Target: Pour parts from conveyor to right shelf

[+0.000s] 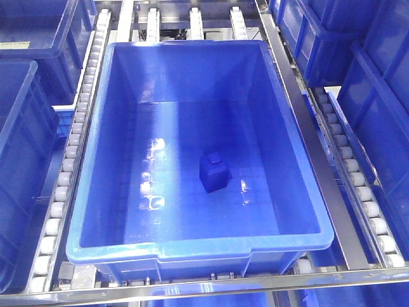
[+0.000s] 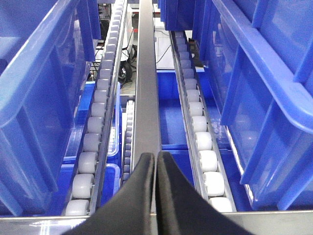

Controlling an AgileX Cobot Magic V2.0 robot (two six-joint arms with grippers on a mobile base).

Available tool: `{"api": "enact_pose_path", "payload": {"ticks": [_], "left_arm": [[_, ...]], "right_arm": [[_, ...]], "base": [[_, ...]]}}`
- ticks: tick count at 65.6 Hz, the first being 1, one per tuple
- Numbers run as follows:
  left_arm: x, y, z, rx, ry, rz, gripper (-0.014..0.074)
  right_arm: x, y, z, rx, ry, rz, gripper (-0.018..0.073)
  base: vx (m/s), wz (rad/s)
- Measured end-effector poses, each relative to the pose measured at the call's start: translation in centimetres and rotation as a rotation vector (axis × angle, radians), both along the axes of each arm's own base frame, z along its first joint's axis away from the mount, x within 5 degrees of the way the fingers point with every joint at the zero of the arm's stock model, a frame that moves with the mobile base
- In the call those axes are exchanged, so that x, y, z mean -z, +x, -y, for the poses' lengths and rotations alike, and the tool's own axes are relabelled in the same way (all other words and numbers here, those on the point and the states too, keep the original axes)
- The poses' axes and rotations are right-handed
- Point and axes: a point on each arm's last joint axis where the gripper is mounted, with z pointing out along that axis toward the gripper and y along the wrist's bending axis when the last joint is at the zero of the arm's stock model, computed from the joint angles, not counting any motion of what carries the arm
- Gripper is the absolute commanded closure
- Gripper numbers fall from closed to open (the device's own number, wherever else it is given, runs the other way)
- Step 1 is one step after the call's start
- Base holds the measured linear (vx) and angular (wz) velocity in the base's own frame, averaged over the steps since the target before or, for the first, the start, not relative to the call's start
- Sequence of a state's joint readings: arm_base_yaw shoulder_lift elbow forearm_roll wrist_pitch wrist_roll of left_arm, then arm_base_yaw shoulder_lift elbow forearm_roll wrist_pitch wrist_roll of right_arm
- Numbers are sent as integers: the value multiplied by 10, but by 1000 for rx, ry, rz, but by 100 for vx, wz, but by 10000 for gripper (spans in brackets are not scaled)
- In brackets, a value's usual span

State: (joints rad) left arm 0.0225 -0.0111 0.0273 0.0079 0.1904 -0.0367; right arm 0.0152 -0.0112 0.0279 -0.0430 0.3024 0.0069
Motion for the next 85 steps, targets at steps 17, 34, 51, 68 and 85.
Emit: {"api": "enact_pose_path", "payload": {"ticks": [17,34,51,68,85], "left_arm": [[0,0,0,0,0,0,603],[0,0,0,0,0,0,603],[0,0,0,0,0,0,603],[0,0,0,0,0,0,603],[0,0,0,0,0,0,603]], "right_arm": [[0,0,0,0,-5,1,564],[0,0,0,0,-5,2,564],[0,0,0,0,-5,2,564],[-6,1,0,-3,-5,66,564],[-19,2,-1,-9,-3,215,564]], "base": [[0,0],[0,0],[0,0],[0,0],[0,0]]}}
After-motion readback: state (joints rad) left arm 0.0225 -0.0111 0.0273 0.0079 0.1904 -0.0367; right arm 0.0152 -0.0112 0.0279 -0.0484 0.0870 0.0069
